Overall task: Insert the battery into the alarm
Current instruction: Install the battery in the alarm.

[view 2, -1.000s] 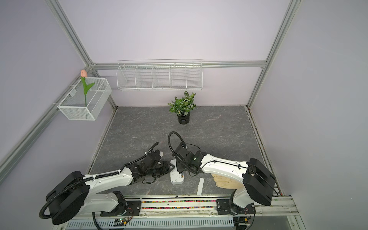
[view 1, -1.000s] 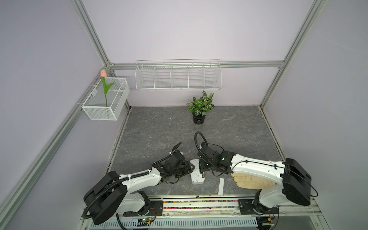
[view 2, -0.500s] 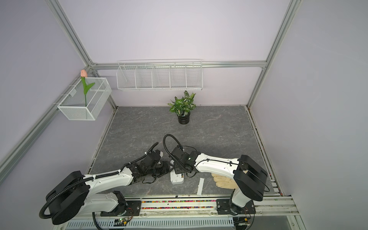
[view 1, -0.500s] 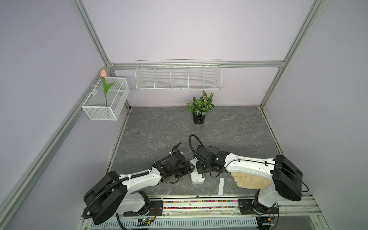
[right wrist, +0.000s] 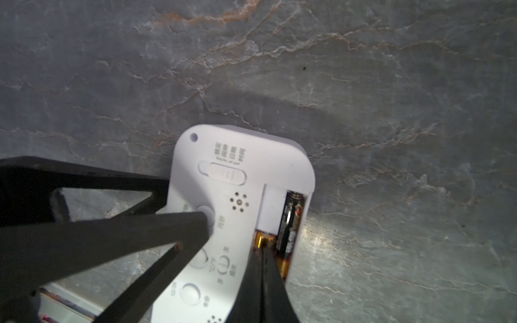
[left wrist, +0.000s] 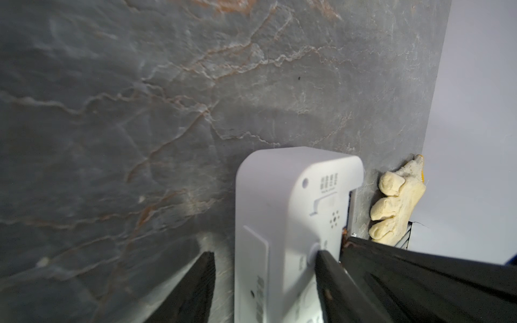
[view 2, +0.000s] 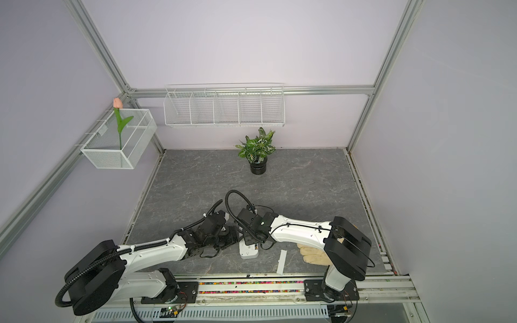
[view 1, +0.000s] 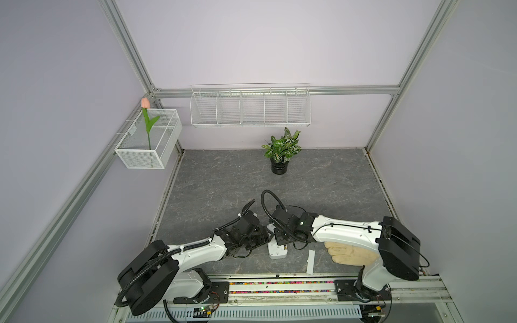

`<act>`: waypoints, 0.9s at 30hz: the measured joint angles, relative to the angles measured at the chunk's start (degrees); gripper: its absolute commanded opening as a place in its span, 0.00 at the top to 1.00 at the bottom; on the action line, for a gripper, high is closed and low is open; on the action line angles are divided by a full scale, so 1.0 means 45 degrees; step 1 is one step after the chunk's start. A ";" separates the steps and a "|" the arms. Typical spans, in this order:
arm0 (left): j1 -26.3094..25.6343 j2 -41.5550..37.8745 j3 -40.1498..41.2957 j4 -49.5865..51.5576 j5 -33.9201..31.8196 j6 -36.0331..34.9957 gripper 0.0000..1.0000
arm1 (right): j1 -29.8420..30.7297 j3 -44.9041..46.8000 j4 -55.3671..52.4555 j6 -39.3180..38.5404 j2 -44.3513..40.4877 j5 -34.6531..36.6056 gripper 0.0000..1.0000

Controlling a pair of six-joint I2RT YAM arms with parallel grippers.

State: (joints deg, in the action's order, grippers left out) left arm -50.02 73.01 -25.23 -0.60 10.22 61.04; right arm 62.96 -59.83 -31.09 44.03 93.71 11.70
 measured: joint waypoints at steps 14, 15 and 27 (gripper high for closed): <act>0.0000 0.0000 0.0015 -0.0024 -0.0015 0.0000 0.41 | 0.0199 -0.0301 -0.0350 0.0248 0.0189 0.0423 0.93; 0.0000 -0.0005 0.0015 -0.0024 -0.0019 0.0000 0.41 | 0.0199 -0.0403 -0.0466 0.0214 0.0233 0.0432 0.92; -0.0044 -0.0126 -0.0345 0.0894 -0.0374 -0.0053 0.39 | -0.0151 -0.2259 -0.0928 -0.0529 -0.0121 0.0865 0.85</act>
State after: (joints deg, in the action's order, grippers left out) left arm -50.22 72.44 -26.79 3.42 8.54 60.80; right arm 62.28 -70.00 -35.27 41.65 93.17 15.59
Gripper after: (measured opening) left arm 0.610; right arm 0.135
